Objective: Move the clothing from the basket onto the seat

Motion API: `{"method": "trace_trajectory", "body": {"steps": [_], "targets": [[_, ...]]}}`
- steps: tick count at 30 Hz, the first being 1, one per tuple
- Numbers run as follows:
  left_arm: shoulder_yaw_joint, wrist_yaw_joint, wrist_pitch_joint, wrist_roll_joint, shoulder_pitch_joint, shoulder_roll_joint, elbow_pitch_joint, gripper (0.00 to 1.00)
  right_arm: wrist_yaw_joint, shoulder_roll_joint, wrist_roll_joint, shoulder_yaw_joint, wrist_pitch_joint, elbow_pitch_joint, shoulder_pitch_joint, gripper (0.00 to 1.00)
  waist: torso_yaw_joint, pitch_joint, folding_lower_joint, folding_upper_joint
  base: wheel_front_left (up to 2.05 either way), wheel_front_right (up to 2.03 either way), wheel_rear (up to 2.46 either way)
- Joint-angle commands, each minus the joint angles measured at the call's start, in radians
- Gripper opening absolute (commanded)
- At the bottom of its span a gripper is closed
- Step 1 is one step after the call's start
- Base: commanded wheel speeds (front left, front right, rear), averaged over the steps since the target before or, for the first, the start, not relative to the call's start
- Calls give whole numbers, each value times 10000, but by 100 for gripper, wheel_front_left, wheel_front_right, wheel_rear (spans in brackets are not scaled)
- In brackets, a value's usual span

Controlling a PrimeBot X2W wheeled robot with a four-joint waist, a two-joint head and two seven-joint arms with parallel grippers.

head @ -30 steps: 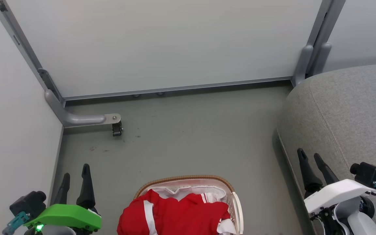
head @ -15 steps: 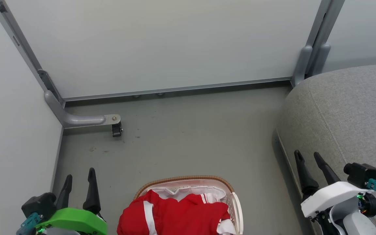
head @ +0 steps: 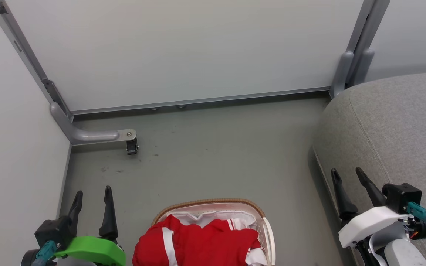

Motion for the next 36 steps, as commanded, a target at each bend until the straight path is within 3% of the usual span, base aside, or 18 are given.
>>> {"method": "trace_trajectory", "body": {"steps": [1,25,36], "targets": [[0,48,-101,207,82,70,-158,100,2,-18,-294,-41,-90,-60,-129,100,-2,3,0,-1,0,0,0],[25,-49,-592,1997,300,-140,-582,100,2,185,-2275,-279,-576,-217,-212,100,-114,122,0,-1,0,0,0],[-672,-186,-782,2704,-177,-227,71,100,1,196,-3062,-32,-765,-280,-583,100,-547,1141,0,-1,0,0,0]]}}
